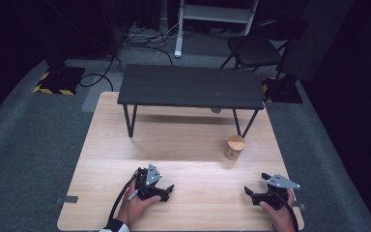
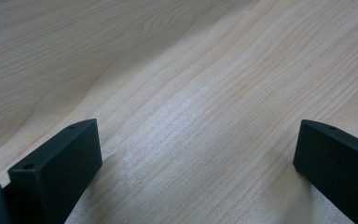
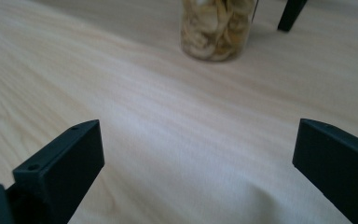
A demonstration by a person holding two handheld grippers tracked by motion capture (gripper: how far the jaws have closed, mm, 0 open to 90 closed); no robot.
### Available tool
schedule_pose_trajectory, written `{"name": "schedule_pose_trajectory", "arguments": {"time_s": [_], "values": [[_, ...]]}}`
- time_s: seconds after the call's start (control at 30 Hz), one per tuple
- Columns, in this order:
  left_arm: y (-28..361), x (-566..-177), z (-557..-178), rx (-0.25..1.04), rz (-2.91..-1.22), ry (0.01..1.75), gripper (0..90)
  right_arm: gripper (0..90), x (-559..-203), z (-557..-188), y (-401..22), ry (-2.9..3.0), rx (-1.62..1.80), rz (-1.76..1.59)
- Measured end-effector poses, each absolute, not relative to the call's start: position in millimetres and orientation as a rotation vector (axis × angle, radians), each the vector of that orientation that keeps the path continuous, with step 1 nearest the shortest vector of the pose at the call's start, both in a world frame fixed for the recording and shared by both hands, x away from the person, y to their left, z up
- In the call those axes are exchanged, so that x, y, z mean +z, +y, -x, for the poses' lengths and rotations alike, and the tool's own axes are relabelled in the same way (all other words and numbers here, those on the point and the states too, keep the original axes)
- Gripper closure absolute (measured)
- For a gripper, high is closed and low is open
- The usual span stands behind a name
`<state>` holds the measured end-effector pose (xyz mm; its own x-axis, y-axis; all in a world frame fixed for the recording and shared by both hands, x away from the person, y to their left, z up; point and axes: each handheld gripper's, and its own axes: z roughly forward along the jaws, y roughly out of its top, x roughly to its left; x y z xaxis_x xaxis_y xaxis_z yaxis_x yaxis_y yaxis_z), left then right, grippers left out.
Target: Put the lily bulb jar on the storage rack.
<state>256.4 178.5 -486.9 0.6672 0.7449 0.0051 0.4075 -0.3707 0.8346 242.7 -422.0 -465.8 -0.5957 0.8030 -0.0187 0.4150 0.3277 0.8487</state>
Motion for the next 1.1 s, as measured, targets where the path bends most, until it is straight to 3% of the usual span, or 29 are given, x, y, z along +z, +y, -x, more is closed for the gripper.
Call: {"name": "schedule_pose_trajectory", "arguments": {"time_s": [0.5,1.1], "values": [[178.6,-487.0,-256.4,0.487,-2.004,0.893,0.9,1.2,-420.2,-308.6,-397.2,2.23,1.199,-0.999],[178.5,-487.3,-256.6,0.487,-2.003,0.893,0.9,0.8,-404.8,-358.9,-372.4,2.275,1.147,-1.001]]}}
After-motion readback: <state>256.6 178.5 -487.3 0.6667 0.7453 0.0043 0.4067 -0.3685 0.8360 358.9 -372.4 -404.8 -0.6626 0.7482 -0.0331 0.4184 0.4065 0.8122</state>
